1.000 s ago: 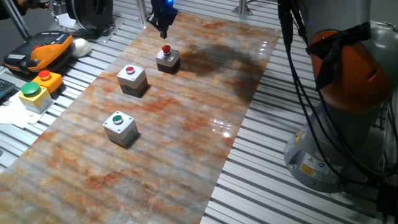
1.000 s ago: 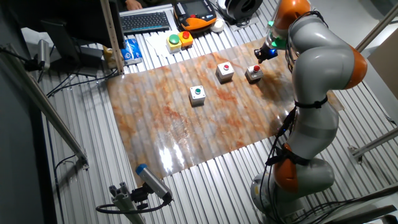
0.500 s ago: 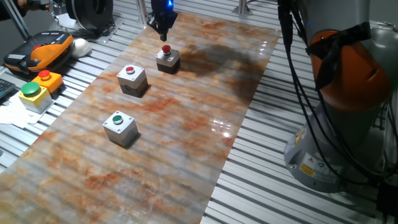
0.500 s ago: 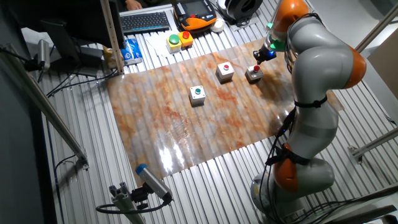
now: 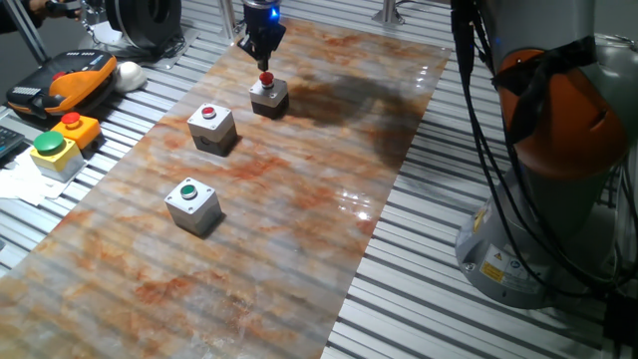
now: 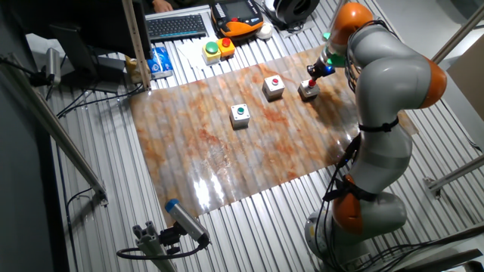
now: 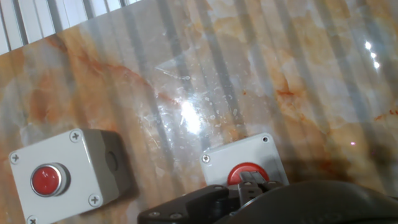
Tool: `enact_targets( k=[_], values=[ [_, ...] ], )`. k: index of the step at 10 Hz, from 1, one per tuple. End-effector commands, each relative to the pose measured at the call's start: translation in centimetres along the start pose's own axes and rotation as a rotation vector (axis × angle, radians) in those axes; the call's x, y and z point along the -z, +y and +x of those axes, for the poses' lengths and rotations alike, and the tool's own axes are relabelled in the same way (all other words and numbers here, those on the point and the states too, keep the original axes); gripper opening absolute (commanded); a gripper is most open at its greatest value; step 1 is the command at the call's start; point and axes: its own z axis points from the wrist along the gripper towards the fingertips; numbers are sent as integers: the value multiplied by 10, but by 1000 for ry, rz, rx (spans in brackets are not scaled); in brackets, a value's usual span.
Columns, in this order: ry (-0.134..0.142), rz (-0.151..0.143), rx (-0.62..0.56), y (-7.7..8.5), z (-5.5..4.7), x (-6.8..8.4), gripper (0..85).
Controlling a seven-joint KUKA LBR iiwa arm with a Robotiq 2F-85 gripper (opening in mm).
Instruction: Press three buttons from left to right in sequence
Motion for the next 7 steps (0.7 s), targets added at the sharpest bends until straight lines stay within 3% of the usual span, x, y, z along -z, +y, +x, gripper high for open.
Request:
enact_targets(
  k=[1,5,7],
  values=[
    [-1,-3,2,0,1,-1,0],
    [0,-5,0,1,1,-3,0],
    [-3,9,4,0,1,-3,0]
  ],
)
